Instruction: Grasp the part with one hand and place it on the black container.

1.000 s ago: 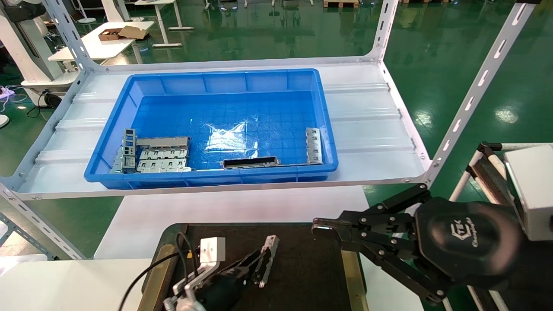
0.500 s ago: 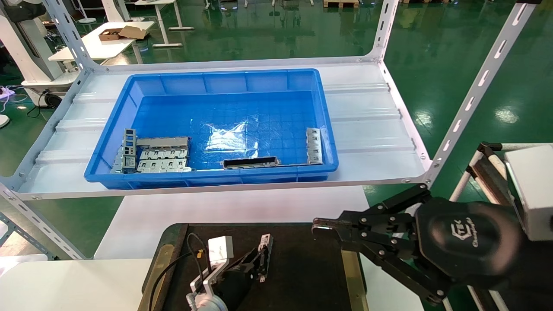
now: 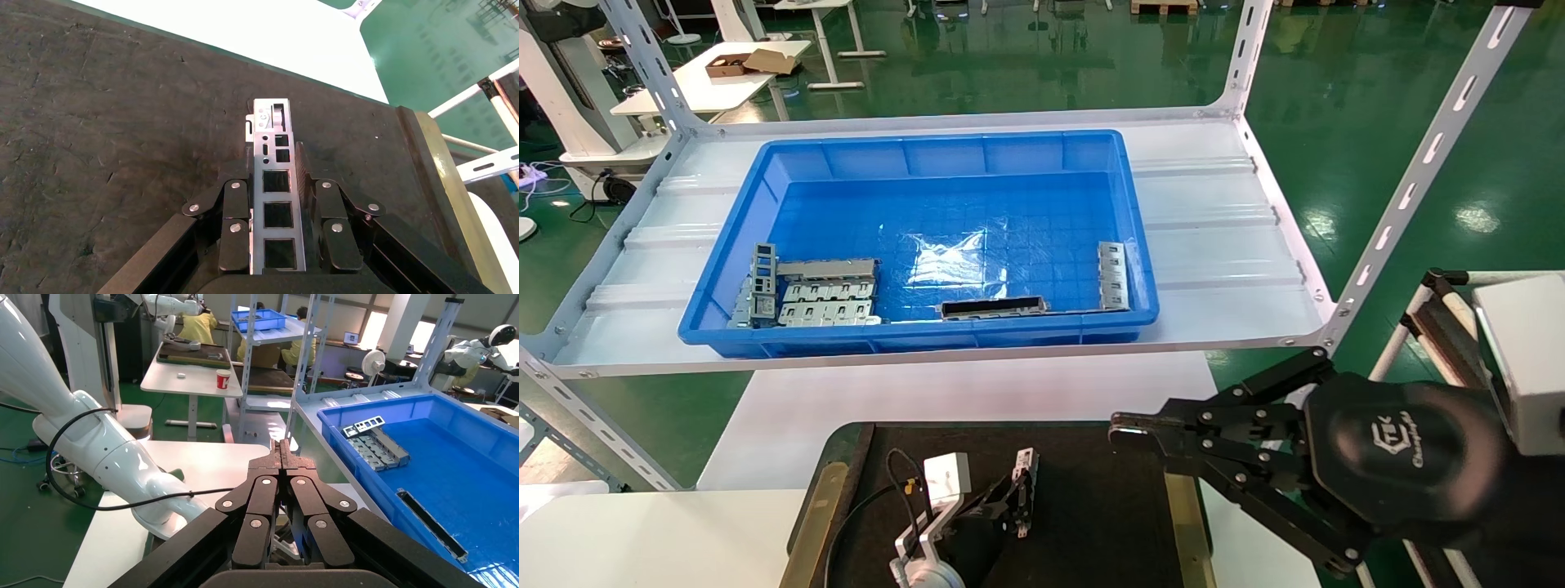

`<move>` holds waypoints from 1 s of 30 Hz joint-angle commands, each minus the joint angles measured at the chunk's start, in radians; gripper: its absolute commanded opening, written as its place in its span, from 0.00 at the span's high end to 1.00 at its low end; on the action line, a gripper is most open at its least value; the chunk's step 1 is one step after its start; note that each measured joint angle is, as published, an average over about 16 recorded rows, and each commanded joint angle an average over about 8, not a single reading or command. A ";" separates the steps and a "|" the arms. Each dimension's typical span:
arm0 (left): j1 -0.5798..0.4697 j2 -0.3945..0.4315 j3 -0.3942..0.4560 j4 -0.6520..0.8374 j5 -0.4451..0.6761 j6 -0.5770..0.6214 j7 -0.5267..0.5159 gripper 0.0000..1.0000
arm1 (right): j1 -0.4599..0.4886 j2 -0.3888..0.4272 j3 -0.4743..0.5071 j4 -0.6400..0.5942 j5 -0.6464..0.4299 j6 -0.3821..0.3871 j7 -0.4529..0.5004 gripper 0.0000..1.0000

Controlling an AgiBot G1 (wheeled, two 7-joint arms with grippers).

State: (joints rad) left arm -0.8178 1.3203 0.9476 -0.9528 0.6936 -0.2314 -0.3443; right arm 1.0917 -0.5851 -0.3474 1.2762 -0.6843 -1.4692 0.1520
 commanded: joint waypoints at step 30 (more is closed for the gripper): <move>0.071 -0.182 -0.072 -0.223 0.119 0.191 -0.031 0.00 | 0.000 0.000 -0.001 0.000 0.000 0.000 0.000 0.00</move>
State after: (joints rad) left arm -0.7486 1.1350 0.8759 -1.1685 0.8093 -0.0348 -0.3760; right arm 1.0919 -0.5849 -0.3480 1.2762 -0.6839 -1.4689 0.1517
